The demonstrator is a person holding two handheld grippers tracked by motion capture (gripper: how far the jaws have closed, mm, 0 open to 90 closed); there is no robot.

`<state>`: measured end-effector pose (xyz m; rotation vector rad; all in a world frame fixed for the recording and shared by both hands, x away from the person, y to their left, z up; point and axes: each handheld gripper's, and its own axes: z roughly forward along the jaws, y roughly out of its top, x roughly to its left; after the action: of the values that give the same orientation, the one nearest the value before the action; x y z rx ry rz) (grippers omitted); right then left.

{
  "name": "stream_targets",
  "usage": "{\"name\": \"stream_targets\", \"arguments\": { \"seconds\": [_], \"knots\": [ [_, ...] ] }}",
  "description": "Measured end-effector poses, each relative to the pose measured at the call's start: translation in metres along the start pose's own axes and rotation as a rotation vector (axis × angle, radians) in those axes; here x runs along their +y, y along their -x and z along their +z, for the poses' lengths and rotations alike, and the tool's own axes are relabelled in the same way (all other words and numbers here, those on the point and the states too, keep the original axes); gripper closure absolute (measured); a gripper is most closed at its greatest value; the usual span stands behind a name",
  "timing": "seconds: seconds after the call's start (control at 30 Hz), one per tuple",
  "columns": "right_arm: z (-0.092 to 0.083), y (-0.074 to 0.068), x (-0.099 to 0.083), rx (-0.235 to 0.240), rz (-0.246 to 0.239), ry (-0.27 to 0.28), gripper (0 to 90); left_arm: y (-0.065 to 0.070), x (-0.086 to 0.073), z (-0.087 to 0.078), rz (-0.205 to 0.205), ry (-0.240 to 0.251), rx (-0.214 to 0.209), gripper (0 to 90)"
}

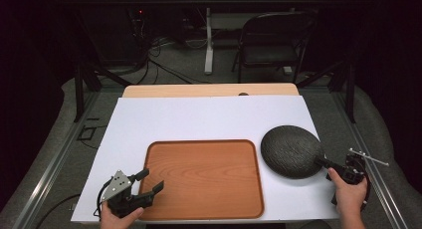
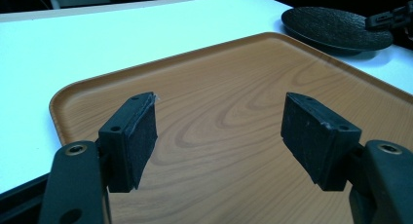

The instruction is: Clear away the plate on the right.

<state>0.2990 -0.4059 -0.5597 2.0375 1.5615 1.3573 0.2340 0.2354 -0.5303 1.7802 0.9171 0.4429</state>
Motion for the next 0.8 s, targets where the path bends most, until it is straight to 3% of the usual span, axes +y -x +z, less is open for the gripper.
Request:
{"name": "stream_targets", "arguments": {
  "seconds": [0.4,0.53,0.77,0.8],
  "knots": [
    [-0.008,-0.012,0.007,-0.005,0.004,-0.003,72.9,0.0,0.0,0.0,-0.003,0.002,0.004,29.1],
    [-0.009,-0.017,0.012,-0.019,-0.026,-0.005,73.6,0.0,0.0,0.0,-0.005,-0.002,0.009,29.1],
    [-0.012,-0.023,0.02,-0.002,-0.002,-0.02,77.4,0.0,0.0,0.001,-0.008,-0.003,0.009,29.1],
    [-0.013,-0.024,0.023,-0.006,-0.02,-0.024,77.7,0.0,0.0,0.001,-0.009,-0.004,0.008,29.1]
  ]
}}
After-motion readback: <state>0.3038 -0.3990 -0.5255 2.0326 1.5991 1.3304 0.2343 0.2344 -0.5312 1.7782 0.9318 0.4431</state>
